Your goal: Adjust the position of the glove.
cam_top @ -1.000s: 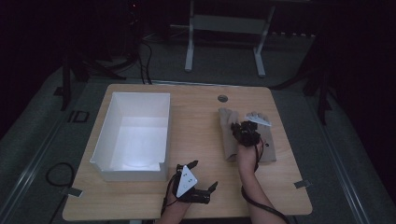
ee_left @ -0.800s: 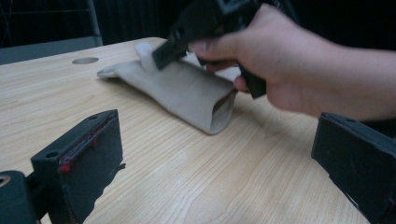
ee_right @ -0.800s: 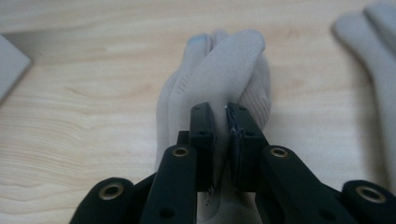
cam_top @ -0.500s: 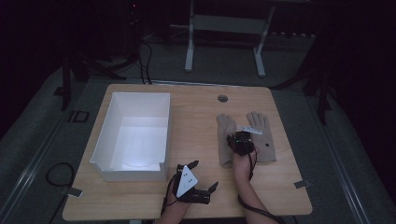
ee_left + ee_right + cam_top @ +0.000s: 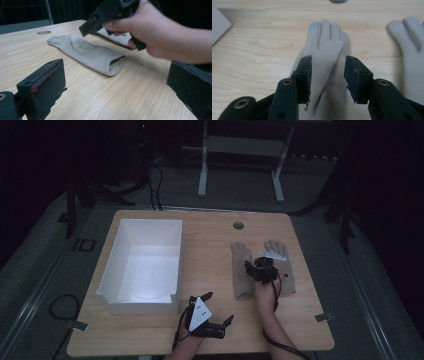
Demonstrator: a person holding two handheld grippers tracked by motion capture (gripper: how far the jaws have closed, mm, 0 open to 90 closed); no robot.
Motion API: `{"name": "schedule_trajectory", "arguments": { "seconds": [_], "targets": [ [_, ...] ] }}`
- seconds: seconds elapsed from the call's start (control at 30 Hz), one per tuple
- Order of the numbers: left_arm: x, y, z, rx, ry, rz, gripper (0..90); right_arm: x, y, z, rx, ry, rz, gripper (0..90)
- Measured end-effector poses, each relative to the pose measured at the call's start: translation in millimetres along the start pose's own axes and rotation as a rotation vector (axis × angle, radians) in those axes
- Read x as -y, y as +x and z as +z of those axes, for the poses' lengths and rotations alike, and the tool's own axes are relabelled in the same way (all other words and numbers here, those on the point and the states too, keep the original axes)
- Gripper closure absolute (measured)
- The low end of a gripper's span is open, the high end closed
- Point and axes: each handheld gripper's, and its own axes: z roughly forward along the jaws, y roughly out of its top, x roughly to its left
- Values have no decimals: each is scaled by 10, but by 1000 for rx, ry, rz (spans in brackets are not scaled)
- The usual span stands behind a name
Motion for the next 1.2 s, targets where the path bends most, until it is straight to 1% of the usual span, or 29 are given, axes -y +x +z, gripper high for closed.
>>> {"name": "schedule_trajectory", "arguments": {
  "seconds": [0.1,0.2,0.27,0.3,0.37,0.4,0.5,0.53,0.57,0.63,0.7,0.73,0.77,0.8,0.9,0.93,0.97,1.0,1.03,1.07,1.13,1.2],
  "targets": [
    [0,0,0,-1,1,0,24,-67,-66,-82,1,-25,-19,563],
    [0,0,0,-1,1,0,24,-150,-174,-167,-22,-55,-44,560],
    [0,0,0,-1,1,-1,24,-194,-244,-208,-15,-60,-68,563],
    [0,0,0,-1,1,-1,24,-209,-275,-223,-25,-64,-73,565],
    [0,0,0,-1,1,-2,24,-250,-364,-265,-21,-67,-91,565],
    [0,0,1,-1,0,-2,24,-266,-406,-281,-30,-69,-96,564],
    [0,0,2,-1,-1,-5,24,-304,-511,-313,-29,-61,-116,562],
    [0,0,2,-2,-2,-7,24,-317,-558,-323,-44,-56,-126,562],
    [0,0,2,-2,-2,-6,24,-322,-591,-336,-41,-58,-136,563],
    [0,0,2,-2,-1,-5,24,-328,-658,-353,-71,-58,-157,563],
    [0,-1,3,-3,-1,-6,24,-327,-718,-367,-76,-45,-183,564],
    [0,-1,3,-3,-1,-6,24,-327,-718,-367,-76,-45,-183,564],
    [0,-1,3,-3,-1,-6,24,-325,-744,-375,-84,-40,-195,564],
    [0,-1,2,-5,-1,-3,24,-311,-852,-404,-89,-34,-200,562],
    [0,-1,1,-5,-3,-3,24,-296,-996,-412,-84,-20,-191,562],
    [0,0,0,-4,-3,-4,24,-292,-1037,-408,-86,-12,-199,559],
    [0,0,0,-4,-3,-4,24,-292,-1037,-408,-86,-12,-199,559],
    [0,1,1,-7,-3,-6,24,-287,-1072,-406,-71,-9,-207,558],
    [0,0,3,-8,-2,-7,24,-285,-1132,-404,-49,5,-219,546],
    [0,-1,3,-9,-2,-7,24,-284,-1162,-405,-25,5,-224,549],
    [0,-2,2,-10,-3,-5,24,-286,-1225,-395,-35,21,-216,537],
    [0,-3,3,-12,-2,-5,24,-281,-1269,-365,-30,31,-213,536]
  ]
}}
